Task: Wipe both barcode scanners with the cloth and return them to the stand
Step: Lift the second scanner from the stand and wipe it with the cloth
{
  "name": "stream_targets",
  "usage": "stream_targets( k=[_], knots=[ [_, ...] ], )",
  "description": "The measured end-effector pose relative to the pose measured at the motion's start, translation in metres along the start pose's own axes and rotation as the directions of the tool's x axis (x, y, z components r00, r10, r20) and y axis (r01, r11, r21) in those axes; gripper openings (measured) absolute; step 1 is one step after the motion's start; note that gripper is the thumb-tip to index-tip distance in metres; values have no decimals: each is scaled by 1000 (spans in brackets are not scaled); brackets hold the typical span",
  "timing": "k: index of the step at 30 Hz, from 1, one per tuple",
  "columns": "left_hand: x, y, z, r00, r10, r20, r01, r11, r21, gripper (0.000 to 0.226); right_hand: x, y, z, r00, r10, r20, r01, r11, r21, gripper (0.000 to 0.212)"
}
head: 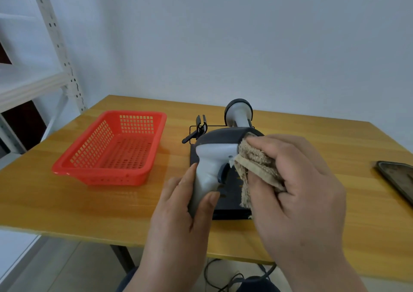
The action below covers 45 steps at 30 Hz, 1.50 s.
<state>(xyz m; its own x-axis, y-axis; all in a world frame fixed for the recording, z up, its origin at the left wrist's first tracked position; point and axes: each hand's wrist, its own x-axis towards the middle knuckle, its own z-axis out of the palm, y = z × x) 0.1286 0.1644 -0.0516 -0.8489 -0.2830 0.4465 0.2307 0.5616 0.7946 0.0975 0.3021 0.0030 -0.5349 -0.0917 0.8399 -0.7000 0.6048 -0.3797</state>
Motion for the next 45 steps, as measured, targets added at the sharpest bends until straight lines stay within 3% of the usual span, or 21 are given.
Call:
stream_targets(
  k=[6,12,17,20,22,23,25,27,32,34,36,38,41,43,45],
  knots=[
    [1,-4,-3,999,-2,-33,2,1000,15,56,3,9,-1,987,125,98,-120,991,-57,24],
    [1,-3,-9,999,15,-47,-14,1000,18,61,3,6,-4,996,-3,88,5,1000,-19,29],
    [0,-9,-8,998,-42,-41,43,999,10,55,6,11,-13,948,182,260,-163,982,-94,19],
    [2,-6,-8,981,-192,-29,185,971,-148,46,6,14,-17,838,361,409,-346,931,-114,21],
    [6,-2,-10,943,-330,34,325,899,-295,37,4,10,-19,816,444,369,-472,882,-18,27],
    [6,-1,-11,924,-374,76,377,863,-337,34,4,5,-19,843,437,313,-475,878,55,29],
    [6,0,-10,903,-409,131,428,826,-366,29,6,-5,-17,940,308,148,-329,934,143,26],
    [5,1,-9,907,-395,143,420,835,-355,30,11,-11,-13,992,120,43,-124,985,122,16],
    [2,9,-11,957,-275,94,290,926,-241,42,20,-5,2,986,-99,132,101,995,-8,28],
    [3,6,-14,972,-232,27,232,952,-201,46,19,3,1,974,-96,207,118,988,-94,27],
    [4,-1,-15,981,-192,-20,187,970,-158,51,18,9,-3,965,-1,263,47,985,-167,25],
    [6,-2,-12,982,-188,-1,187,976,-109,53,17,8,-3,970,52,237,-21,991,-132,24],
    [6,4,-8,990,-141,9,141,987,-70,55,16,0,3,993,-12,115,15,1000,-24,22],
    [6,7,-10,988,-151,-7,150,985,-83,43,14,3,4,989,-80,126,84,996,-20,26],
    [6,6,-13,971,-239,23,240,961,-134,36,13,11,1,983,-53,177,61,997,-41,30]
  ],
)
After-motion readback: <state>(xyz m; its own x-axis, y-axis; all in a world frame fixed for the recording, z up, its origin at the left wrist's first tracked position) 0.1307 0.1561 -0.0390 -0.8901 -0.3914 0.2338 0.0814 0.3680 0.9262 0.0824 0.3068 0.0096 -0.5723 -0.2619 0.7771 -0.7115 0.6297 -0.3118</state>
